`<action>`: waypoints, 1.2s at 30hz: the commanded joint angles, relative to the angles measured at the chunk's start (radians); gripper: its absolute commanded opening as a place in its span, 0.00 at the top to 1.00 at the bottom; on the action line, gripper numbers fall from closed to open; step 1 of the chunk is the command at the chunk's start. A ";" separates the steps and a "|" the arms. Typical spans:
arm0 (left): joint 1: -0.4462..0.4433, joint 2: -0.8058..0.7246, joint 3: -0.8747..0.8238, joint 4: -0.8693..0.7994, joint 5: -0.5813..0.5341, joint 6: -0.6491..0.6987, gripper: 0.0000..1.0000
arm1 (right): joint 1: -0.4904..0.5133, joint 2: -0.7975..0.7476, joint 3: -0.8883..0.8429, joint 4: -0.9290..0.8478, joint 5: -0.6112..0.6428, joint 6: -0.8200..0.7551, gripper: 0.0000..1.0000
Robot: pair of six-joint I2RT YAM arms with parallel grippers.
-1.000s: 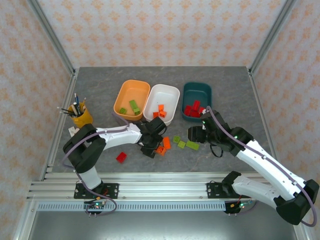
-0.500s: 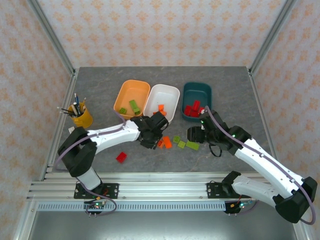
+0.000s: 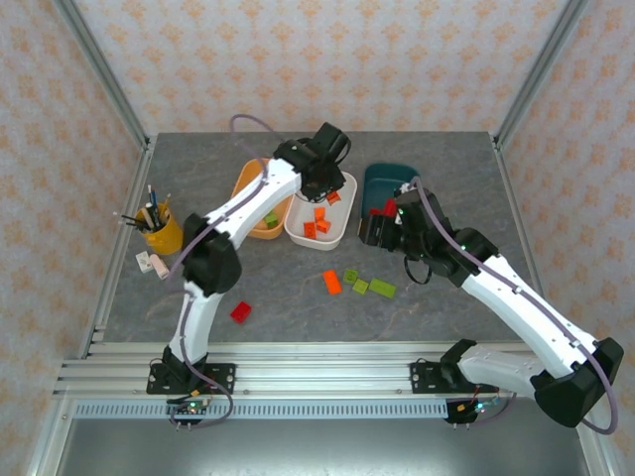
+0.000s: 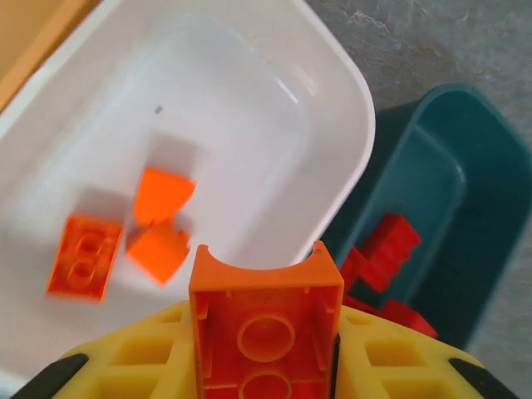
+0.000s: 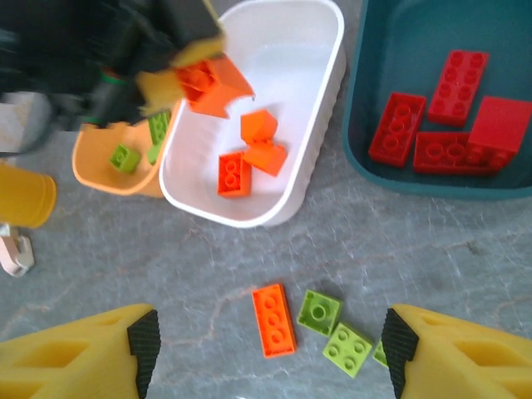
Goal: Sort the legos into containers by color
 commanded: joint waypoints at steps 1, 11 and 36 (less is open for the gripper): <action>0.017 0.131 0.169 -0.154 -0.013 0.217 0.72 | -0.031 0.016 0.054 0.054 -0.018 0.053 0.27; 0.045 0.272 0.222 -0.116 0.055 0.277 0.66 | -0.046 0.008 0.018 0.027 -0.033 0.076 0.27; 0.023 -0.457 -0.411 -0.017 -0.059 0.206 0.32 | 0.056 -0.034 -0.036 -0.075 -0.050 -0.103 0.29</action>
